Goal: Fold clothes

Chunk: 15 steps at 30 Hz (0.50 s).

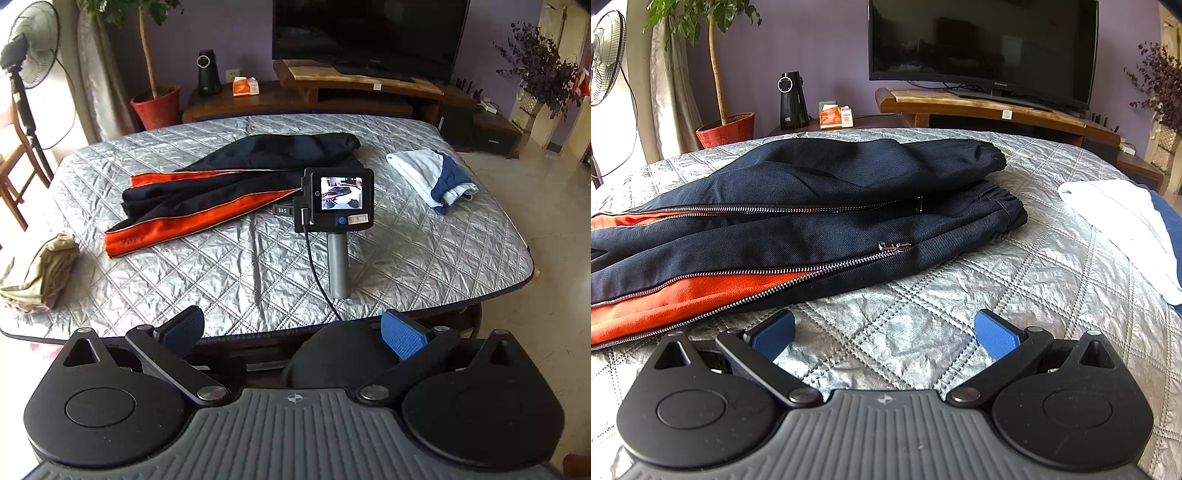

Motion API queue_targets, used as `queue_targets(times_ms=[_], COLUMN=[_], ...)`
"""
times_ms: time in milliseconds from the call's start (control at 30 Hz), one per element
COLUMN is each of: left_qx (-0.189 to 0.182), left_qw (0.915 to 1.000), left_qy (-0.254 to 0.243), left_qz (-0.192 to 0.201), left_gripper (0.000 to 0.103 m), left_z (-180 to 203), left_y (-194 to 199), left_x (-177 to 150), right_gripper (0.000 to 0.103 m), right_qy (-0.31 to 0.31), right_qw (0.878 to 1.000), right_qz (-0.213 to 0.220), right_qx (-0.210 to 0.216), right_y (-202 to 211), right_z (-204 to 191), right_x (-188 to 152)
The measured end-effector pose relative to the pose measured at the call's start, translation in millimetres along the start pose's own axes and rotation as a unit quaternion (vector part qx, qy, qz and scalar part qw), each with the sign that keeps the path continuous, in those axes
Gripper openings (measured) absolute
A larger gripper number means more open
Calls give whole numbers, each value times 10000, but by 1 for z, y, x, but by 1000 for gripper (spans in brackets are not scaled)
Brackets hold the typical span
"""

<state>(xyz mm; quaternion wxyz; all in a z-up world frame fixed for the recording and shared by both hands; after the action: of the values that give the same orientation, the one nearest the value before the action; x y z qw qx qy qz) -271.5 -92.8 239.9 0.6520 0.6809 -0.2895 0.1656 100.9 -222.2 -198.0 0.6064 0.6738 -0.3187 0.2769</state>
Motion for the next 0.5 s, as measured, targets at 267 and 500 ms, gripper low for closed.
queue_targets(times_ms=[267,500], left_qx=[-16,-51], left_qw=[10000,10000], left_qy=[-8,3], left_qz=[-11,-33], left_gripper=[103,103], left_z=[1,1], left_y=[0,-1], left_x=[0,0], right_gripper=[103,103], right_qy=[1,1], right_qw=[10000,10000], right_qz=[0,0], right_qx=[-1,-3], right_y=[0,0], right_z=[0,-1], right_x=[0,0])
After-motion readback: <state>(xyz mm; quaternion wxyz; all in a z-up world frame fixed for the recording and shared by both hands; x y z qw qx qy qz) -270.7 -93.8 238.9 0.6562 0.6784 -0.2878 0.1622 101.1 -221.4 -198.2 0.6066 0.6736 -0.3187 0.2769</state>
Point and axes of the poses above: each gripper's, at about its wrist camera, not at the fingertips, and y roughly against the way its jaws point, z to its right, x to its top, the point moved 1 cm from there along -y, roughly the way its jaws point, and after that the axes turned 8 degrees about x, right-handed, at the moved point
